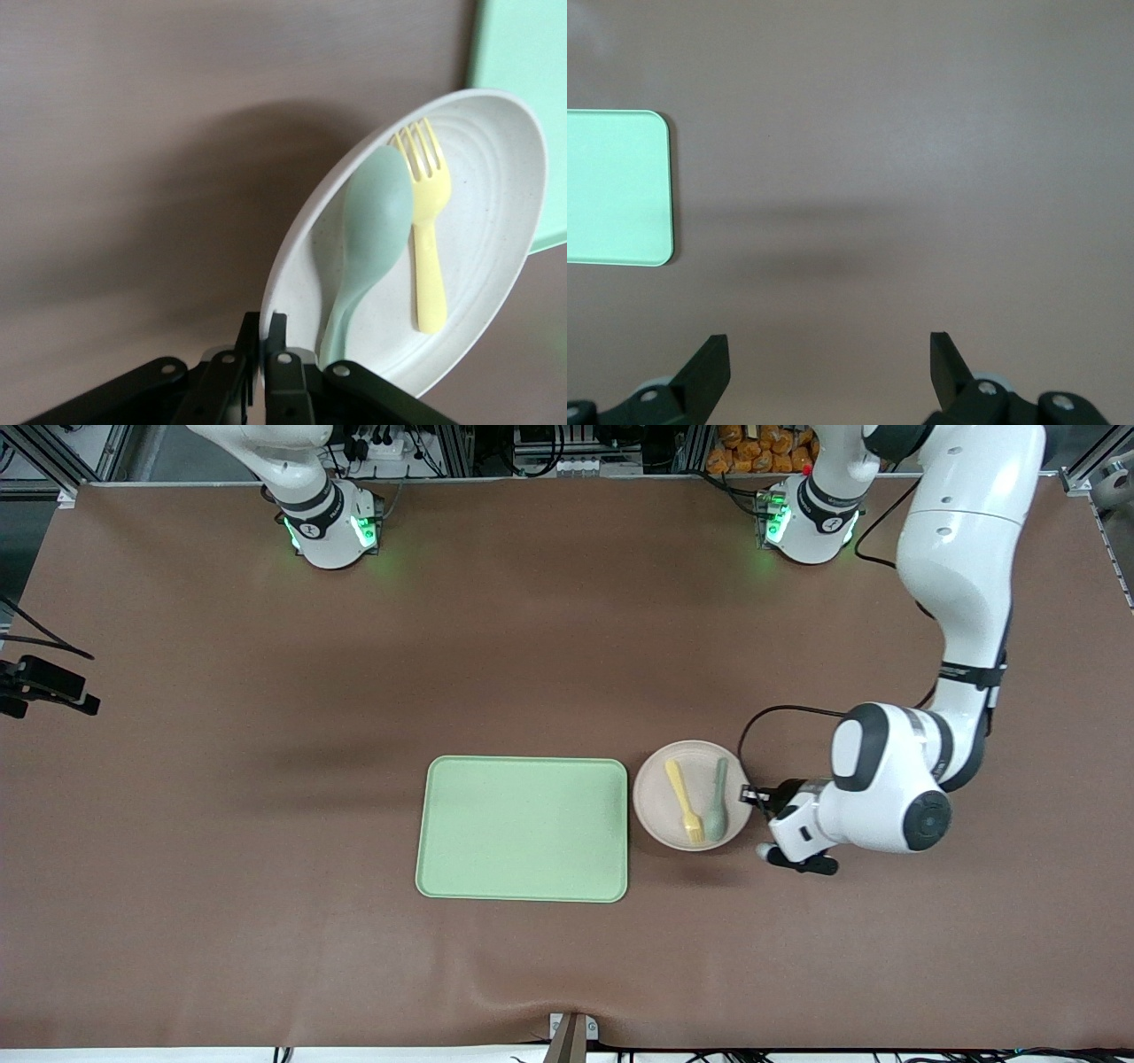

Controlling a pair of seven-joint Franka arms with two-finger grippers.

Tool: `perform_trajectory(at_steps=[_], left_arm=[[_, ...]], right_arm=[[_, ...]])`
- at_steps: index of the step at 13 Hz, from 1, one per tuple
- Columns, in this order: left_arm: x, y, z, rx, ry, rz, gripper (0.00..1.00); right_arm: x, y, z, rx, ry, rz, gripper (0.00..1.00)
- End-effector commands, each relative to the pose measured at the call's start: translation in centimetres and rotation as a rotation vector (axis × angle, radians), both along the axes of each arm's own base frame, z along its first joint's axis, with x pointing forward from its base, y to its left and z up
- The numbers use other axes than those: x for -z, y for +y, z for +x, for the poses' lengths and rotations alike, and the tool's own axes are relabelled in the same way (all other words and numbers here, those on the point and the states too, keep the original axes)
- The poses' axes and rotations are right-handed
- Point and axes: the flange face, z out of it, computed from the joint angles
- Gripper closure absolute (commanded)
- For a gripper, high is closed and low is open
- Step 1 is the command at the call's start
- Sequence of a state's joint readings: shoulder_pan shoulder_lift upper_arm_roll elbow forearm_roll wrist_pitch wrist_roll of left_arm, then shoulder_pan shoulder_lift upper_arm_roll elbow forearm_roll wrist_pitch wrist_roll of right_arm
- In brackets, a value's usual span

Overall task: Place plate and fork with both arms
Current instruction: 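Carry the plate with the left gripper toward the green tray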

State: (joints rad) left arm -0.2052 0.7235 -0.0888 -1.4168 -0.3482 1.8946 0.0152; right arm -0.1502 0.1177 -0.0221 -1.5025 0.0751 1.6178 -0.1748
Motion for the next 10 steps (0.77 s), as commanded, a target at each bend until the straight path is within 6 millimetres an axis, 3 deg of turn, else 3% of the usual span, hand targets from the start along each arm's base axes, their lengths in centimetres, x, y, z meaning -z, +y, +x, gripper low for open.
perform_trajectory(at_steps=[1, 3, 5, 10], left_arm=[[0.0, -4.4, 0.7, -0.079, 0.022, 0.005, 1.00], [0.3, -6.9, 0.5, -0.119, -0.001, -0.021, 1.00], [0.8, -9.2, 0.5, -0.142, -0.046, -0.063, 1.00], [1.8, -14.1, -0.2, -0.098, -0.125, -0.092, 1.00]], right_arm=[[0.5, -0.3, 1.3, -0.007, -0.036, 0.010, 0.00], [0.9, -0.3, 2.2, 0.004, -0.075, 0.004, 0.00], [3.2, -0.4, 3.2, -0.001, -0.042, 0.010, 0.00], [5.7, 0.8, 4.7, -0.016, -0.030, 0.006, 0.00]])
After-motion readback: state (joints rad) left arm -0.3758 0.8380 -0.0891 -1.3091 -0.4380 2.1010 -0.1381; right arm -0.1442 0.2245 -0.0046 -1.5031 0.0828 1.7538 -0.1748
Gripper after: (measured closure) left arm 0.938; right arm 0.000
